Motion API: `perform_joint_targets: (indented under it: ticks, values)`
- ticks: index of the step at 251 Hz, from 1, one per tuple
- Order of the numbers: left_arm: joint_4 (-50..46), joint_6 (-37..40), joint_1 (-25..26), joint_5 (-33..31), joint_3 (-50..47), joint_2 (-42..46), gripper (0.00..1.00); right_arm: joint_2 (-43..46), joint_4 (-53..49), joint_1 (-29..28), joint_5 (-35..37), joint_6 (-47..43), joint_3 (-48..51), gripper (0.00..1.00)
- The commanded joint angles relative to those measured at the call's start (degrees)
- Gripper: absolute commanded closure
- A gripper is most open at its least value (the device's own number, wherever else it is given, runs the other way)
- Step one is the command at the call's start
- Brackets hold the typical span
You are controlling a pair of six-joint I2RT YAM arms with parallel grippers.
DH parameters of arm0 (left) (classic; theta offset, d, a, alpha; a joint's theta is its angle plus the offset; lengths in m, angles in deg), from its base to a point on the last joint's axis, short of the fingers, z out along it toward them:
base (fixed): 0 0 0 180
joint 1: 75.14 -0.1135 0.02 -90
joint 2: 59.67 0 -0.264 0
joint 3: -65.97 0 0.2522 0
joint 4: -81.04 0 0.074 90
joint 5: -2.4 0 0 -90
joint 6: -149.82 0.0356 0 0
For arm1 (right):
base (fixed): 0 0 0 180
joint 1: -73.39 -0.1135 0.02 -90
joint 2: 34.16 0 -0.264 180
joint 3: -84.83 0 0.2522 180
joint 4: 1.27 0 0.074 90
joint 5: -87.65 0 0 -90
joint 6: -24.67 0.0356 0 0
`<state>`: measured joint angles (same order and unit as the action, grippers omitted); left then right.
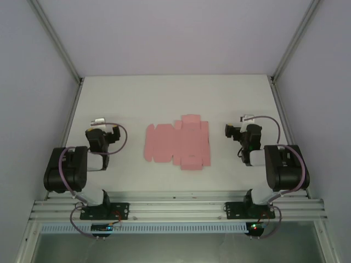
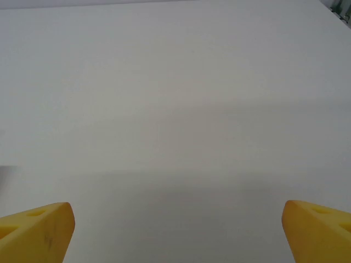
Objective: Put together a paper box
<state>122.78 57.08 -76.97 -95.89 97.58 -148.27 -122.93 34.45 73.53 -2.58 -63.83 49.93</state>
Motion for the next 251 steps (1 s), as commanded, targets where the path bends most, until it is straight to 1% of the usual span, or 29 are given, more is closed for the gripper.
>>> perform_joint_targets:
  ticks: [1,35,251]
  values:
    - [0.61,-0.52,0.12,1.31,1.47,0.62,0.0,0.09,-0.14,0.33,0.24,-0.08,-0.48,0.01]
    - [-0.9,0.94,0.64,3.67,2.46,0.42,0.0,0.02,-0.53,0.38,-0.91,-0.05,-0.61,0.01]
    - [-1.48,1.16,0.58,3.97,2.78,0.96,0.0,0.29,-0.28,0.48,-1.0,0.12,-0.46,0.01]
